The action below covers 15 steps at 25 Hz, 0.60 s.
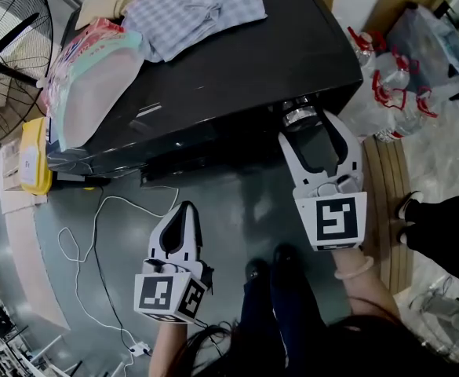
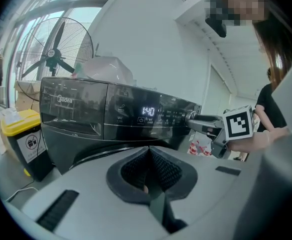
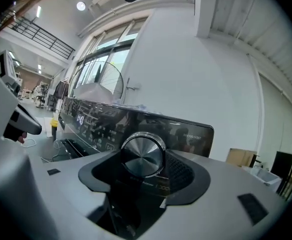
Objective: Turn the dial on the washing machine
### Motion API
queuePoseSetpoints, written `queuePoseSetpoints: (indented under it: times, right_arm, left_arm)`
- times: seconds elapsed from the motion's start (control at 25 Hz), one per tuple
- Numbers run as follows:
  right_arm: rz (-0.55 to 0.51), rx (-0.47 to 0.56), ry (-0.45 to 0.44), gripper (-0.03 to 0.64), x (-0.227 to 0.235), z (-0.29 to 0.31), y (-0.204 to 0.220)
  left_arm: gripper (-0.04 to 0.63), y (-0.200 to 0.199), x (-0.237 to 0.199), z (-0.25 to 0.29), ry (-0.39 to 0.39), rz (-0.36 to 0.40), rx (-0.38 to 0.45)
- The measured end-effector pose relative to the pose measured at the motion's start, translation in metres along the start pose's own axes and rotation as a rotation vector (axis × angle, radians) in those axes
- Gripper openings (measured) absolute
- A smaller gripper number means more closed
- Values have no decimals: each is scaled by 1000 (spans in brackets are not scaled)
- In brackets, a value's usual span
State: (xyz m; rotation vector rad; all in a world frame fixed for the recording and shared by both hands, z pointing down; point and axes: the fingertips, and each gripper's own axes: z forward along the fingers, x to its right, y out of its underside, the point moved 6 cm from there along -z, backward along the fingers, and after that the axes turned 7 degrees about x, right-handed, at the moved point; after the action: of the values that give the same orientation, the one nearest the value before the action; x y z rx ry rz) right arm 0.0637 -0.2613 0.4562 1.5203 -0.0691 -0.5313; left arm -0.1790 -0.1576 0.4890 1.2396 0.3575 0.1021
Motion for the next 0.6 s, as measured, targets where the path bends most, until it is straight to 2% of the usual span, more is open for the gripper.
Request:
queuePoseSetpoints:
  times: [0.16, 0.44, 0.6]
  right_arm:
    - [68, 21, 13, 295, 1, 0, -1]
    - [200, -2, 23, 295, 4, -2, 7]
    - [330, -9, 48, 295, 5, -3, 9]
  left_arm:
    - [17, 0, 0, 0, 2, -2, 1]
    - [17, 1, -1, 0, 5, -5, 1]
    - [17, 2, 0, 0, 7, -10, 2]
